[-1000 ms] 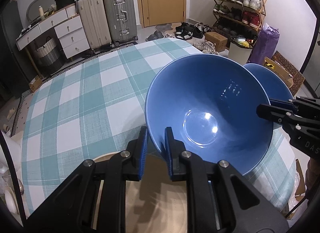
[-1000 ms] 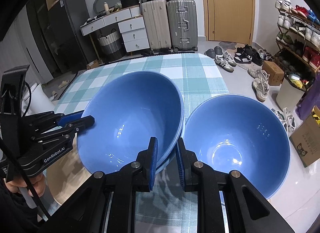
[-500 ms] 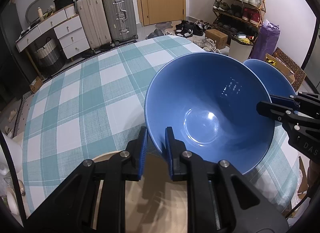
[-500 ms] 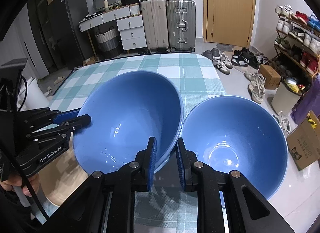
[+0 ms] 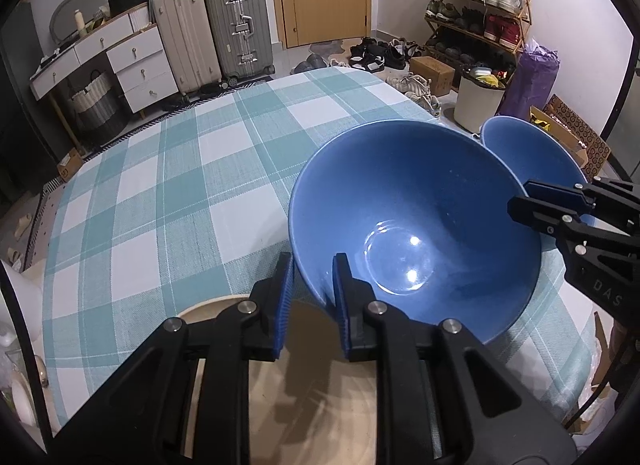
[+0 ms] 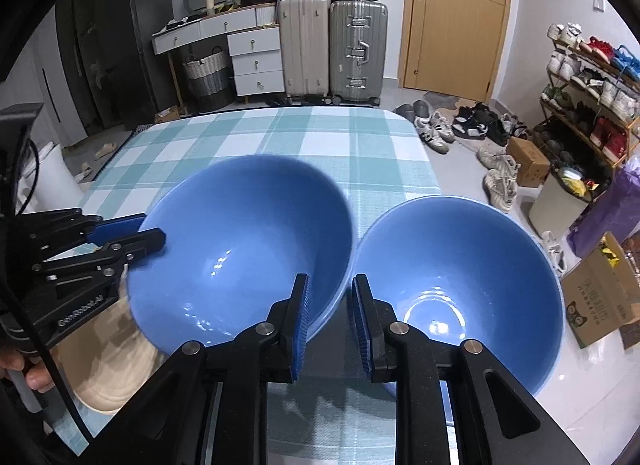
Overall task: Organize plates and bowls
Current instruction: 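Lower the bowl and open the left tool while the right tool sets down its bowl, then withdraw both tools up and away from the placed bowls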
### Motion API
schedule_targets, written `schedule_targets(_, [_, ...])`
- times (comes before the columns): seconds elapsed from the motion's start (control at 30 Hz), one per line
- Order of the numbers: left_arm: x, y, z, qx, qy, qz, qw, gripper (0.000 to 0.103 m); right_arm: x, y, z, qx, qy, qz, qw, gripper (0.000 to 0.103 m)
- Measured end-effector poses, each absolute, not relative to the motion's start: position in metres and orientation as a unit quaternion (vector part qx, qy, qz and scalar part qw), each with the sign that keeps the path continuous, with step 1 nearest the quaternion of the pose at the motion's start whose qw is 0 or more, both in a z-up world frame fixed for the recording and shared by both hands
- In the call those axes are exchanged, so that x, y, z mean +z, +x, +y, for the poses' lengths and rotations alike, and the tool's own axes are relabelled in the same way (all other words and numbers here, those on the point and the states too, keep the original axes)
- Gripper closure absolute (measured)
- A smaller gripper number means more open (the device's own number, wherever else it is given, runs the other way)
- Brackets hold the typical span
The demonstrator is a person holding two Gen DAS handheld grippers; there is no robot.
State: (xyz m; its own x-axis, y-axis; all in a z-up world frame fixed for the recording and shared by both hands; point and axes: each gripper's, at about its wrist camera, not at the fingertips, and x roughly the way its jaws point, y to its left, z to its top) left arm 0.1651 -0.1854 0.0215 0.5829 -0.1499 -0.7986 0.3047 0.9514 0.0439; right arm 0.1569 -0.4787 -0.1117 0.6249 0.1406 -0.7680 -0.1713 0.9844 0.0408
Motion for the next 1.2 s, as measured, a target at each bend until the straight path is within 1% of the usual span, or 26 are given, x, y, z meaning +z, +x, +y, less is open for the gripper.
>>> schedule_targets(0.1, [0.022, 0.164, -0.184, -0.131, 0.085, 0.438, 0.885, 0.084, -0.110, 0.156, -0.483, 0.098, -0.002, 0.429, 0.898, 0.082])
schedule_targets(0.17, [0.024, 0.162, -0.183, -0.136, 0.081, 0.439, 0.885, 0.077, -0.108, 0.155, -0.486, 0.102, 0.008, 0.430, 0.897, 0.081])
schedule_targets(0.2, [0.026, 0.162, -0.181, -0.138, 0.075, 0.438, 0.885, 0.074, -0.106, 0.155, -0.489, 0.104, 0.014, 0.430, 0.897, 0.080])
schedule_targets(0.27, [0.027, 0.161, -0.177, -0.142, 0.065, 0.438, 0.885, 0.065, -0.103, 0.153, -0.491, 0.101, 0.016, 0.428, 0.898, 0.077])
schedule_targets(0.3, [0.030, 0.161, -0.176, -0.143, 0.060, 0.438, 0.885, 0.061, -0.101, 0.152, -0.492, 0.103, 0.018, 0.426, 0.899, 0.070])
schedule_targets(0.33, [0.032, 0.159, -0.175, -0.145, 0.055, 0.439, 0.885, 0.052, -0.099, 0.151, -0.492, 0.106, 0.022, 0.423, 0.899, 0.060])
schedule_targets(0.37, [0.034, 0.157, -0.175, -0.146, 0.050, 0.439, 0.885, 0.039, -0.097, 0.150, -0.493, 0.110, 0.026, 0.421, 0.900, 0.055])
schedule_targets(0.4, [0.037, 0.155, -0.171, -0.151, 0.037, 0.438, 0.885, 0.033, -0.093, 0.147, -0.493, 0.116, 0.031, 0.416, 0.901, 0.047])
schedule_targets(0.43, [0.040, 0.152, -0.171, -0.155, 0.030, 0.437, 0.885, 0.022, -0.090, 0.145, -0.494, 0.120, 0.035, 0.412, 0.903, 0.038])
schedule_targets(0.47, [0.043, 0.150, -0.169, -0.160, 0.021, 0.435, 0.886, 0.020, -0.088, 0.143, -0.495, 0.122, 0.037, 0.409, 0.904, 0.033])
schedule_targets(0.5, [0.046, 0.148, -0.167, -0.165, 0.013, 0.433, 0.886, 0.020, -0.083, 0.141, -0.497, 0.123, 0.042, 0.402, 0.906, 0.022])
schedule_targets(0.53, [0.049, 0.145, -0.167, -0.167, 0.009, 0.432, 0.886, 0.017, -0.080, 0.139, -0.499, 0.124, 0.049, 0.398, 0.908, 0.015])
schedule_targets(0.6, [0.054, 0.139, -0.167, -0.172, 0.004, 0.431, 0.886, 0.009, -0.074, 0.134, -0.505, 0.129, 0.068, 0.394, 0.907, 0.012])
schedule_targets(0.63, [0.056, 0.135, -0.169, -0.174, 0.004, 0.430, 0.886, 0.000, -0.070, 0.131, -0.509, 0.130, 0.077, 0.392, 0.908, 0.010])
schedule_targets(0.7, [0.060, 0.128, -0.172, -0.179, -0.001, 0.427, 0.886, 0.001, -0.062, 0.123, -0.516, 0.122, 0.084, 0.383, 0.912, 0.006])
schedule_targets(0.73, [0.062, 0.124, -0.174, -0.182, -0.002, 0.426, 0.886, 0.001, -0.058, 0.118, -0.521, 0.117, 0.088, 0.375, 0.915, 0.005])
schedule_targets(1.0, [0.065, 0.097, -0.212, -0.199, -0.015, 0.441, 0.875, 0.001, -0.032, 0.070, -0.568, 0.081, 0.116, 0.337, 0.931, 0.004])
schedule_targets(1.2, [0.062, 0.083, -0.249, -0.223, -0.037, 0.458, 0.860, 0.001, -0.026, 0.040, -0.601, 0.053, 0.123, 0.321, 0.937, 0.004])
